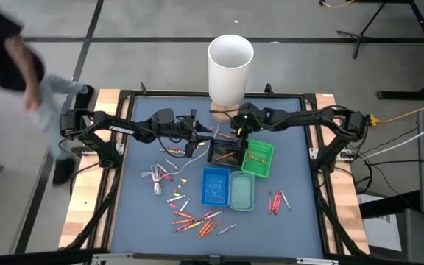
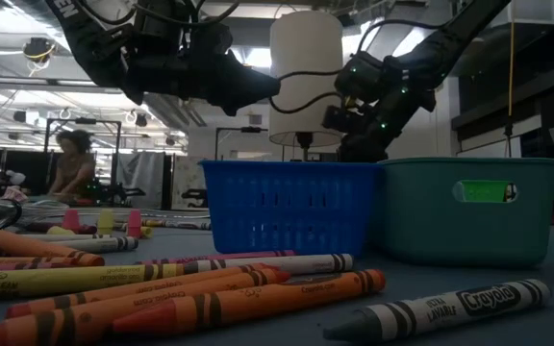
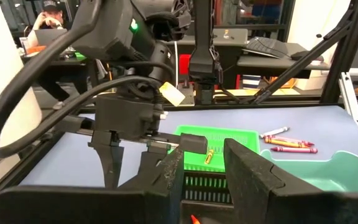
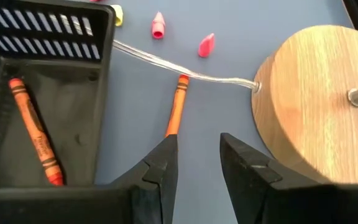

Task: Sort crayons
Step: Put the orange crayon into the black bin

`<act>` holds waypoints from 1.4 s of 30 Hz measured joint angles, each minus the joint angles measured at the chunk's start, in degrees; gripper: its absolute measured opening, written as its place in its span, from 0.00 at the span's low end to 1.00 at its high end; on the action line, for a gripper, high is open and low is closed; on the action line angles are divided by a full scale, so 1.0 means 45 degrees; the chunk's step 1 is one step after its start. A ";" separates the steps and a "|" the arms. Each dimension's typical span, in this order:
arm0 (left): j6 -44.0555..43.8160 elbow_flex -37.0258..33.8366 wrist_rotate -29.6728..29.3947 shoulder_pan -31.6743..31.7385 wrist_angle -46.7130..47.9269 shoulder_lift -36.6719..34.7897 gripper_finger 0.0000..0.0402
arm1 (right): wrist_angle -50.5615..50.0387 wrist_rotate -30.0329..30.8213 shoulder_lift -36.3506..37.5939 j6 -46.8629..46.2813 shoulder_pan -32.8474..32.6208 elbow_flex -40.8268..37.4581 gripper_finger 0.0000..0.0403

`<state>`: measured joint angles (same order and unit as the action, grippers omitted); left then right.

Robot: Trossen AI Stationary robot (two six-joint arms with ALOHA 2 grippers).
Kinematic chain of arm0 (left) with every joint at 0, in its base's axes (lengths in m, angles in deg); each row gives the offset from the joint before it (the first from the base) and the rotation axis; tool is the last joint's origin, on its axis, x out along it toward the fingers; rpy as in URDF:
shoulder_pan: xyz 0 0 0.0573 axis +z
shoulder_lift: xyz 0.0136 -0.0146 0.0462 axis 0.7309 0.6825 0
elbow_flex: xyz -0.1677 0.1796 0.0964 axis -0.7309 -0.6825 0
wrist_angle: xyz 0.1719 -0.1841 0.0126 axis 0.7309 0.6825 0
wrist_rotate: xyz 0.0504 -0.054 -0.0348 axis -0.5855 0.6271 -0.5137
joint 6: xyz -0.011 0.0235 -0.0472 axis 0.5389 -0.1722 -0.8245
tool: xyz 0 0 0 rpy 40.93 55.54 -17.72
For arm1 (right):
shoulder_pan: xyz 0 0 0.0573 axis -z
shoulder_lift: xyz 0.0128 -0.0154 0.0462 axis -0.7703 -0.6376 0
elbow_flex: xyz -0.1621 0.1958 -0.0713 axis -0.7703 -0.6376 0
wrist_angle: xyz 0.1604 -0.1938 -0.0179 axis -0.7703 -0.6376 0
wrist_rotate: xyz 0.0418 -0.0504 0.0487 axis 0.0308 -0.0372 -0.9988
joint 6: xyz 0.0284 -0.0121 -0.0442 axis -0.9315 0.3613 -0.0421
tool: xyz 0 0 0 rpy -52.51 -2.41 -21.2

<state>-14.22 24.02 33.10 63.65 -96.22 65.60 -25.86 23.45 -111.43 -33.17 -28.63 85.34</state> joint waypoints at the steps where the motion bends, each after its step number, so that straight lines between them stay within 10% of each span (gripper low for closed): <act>1: 0.0000 0.0000 -0.0003 -0.0001 0.0000 0.0000 0.25 | -0.0074 -0.0049 0.0000 -0.0005 0.0033 0.0000 0.30; 42: 0.0015 0.0000 -0.0029 0.0001 -0.0015 0.0000 0.25 | 0.1388 -0.1305 -0.2579 -0.0281 0.0176 0.0068 0.25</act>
<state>-14.15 24.02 32.97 63.65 -96.29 65.60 -19.61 17.57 -123.04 -34.43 -27.84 85.65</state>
